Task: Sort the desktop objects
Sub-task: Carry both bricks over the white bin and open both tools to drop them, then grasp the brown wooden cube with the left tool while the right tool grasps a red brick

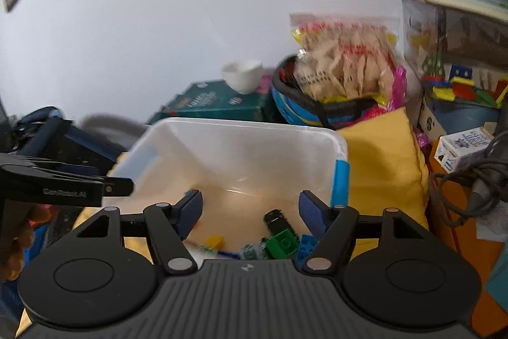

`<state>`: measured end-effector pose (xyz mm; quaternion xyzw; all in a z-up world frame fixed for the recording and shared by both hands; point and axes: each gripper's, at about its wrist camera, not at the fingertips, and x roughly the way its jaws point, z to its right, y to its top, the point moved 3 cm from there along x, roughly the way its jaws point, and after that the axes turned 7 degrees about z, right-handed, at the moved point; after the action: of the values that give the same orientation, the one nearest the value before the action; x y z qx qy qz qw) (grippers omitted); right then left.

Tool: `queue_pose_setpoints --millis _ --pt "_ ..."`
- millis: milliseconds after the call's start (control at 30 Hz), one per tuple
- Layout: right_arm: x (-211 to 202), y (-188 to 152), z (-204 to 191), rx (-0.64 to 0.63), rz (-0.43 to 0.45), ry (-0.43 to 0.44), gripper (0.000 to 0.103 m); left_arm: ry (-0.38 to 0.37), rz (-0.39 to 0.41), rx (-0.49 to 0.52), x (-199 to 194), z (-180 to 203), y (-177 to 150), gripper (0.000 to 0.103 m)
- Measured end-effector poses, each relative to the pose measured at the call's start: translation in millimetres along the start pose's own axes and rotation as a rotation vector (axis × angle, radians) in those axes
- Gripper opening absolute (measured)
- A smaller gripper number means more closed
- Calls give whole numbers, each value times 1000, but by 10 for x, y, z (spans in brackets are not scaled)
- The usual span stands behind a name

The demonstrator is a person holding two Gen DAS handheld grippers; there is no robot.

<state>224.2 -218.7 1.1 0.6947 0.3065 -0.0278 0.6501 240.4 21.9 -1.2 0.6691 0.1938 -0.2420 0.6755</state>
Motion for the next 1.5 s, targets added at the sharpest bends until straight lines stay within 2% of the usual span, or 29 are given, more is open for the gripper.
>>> queue_pose_setpoints --millis 100,167,200,267,367,467,567,700,867,933,1000,1033,1067,1200,1333,1500 --pt "-339 -295 -101 -62 9 28 71 -23 -2 21 -218 18 -361 71" --pt "-456 -558 -162 -109 -28 35 70 -26 -25 44 -294 59 -631 71" --pt "-485 -724 -192 -132 -62 43 68 -28 -48 58 -302 89 -809 71" --pt "-467 -1070 -225 -151 -152 51 53 -28 -112 83 -256 158 -1149 70" --pt "-382 -1481 -229 -153 -252 22 50 -28 -191 133 -126 272 -1508 70" --pt "-283 -1683 -210 -116 -297 -16 47 -35 -142 110 -120 301 -1572 70" --pt "-298 -1690 -332 -125 -275 3 41 -37 -153 114 -83 359 -1488 66" --pt "-316 -1714 -491 -177 -270 43 40 -77 -102 121 -217 401 -1436 65" --pt "-168 -1749 -446 -192 -288 28 40 -77 -165 154 -120 443 -1575 65" --pt "-96 -1770 -447 -196 -308 37 40 -67 -193 130 -53 418 -1629 65" --pt "-58 -1776 -435 -177 -308 42 39 -51 -187 101 -1 366 -1657 65" --pt "-52 -1776 -432 -173 -307 42 35 -58 -196 83 32 343 -1657 59" --pt "-57 -1775 -425 -166 -306 41 29 -70 -204 69 48 336 -1662 42" --pt "-133 -1775 -379 -132 -302 43 29 -87 -190 101 28 375 -1684 43" --pt "-294 -1694 -336 -99 -266 33 29 -88 -183 71 -66 339 -1647 43" --pt "-561 -1415 -323 -72 -174 35 29 -83 -112 22 -313 221 -1357 43"
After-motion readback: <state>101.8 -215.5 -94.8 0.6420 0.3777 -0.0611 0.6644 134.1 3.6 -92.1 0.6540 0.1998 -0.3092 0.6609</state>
